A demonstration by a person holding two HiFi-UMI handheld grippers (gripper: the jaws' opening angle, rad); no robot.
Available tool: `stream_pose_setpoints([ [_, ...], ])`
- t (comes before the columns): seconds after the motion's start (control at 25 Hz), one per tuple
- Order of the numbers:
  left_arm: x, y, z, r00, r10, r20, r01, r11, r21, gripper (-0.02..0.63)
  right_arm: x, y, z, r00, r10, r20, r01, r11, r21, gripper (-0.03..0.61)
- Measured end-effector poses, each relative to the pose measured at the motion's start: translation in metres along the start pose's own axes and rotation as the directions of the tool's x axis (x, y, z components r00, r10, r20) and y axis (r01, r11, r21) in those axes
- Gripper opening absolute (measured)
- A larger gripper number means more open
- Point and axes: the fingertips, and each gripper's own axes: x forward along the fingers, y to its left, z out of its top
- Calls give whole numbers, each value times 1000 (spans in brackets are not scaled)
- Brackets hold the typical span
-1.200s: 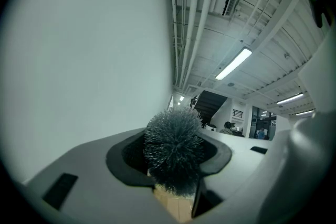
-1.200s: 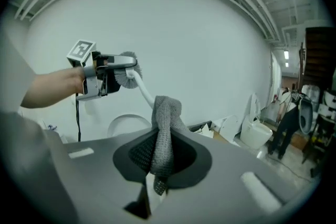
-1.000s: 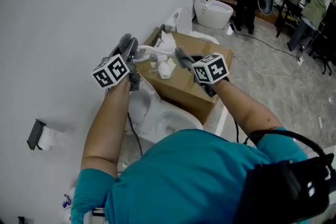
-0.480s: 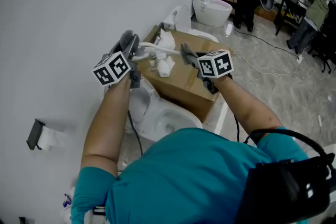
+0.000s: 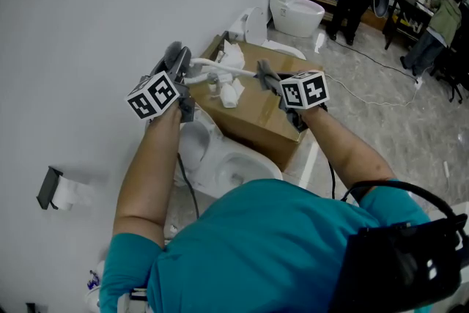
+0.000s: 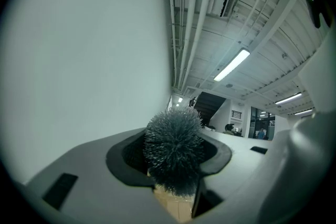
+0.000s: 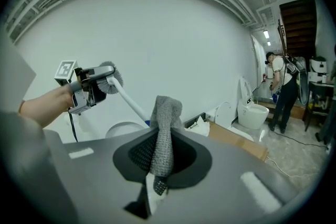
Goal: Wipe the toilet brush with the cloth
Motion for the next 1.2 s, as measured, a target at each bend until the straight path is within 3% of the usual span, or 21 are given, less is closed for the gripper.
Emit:
stream_pose_setpoints([
  [1.2, -1, 18, 12, 1000, 8, 30, -7, 1000, -28, 193, -18, -54, -27, 993, -116, -19, 117, 992, 42, 18],
])
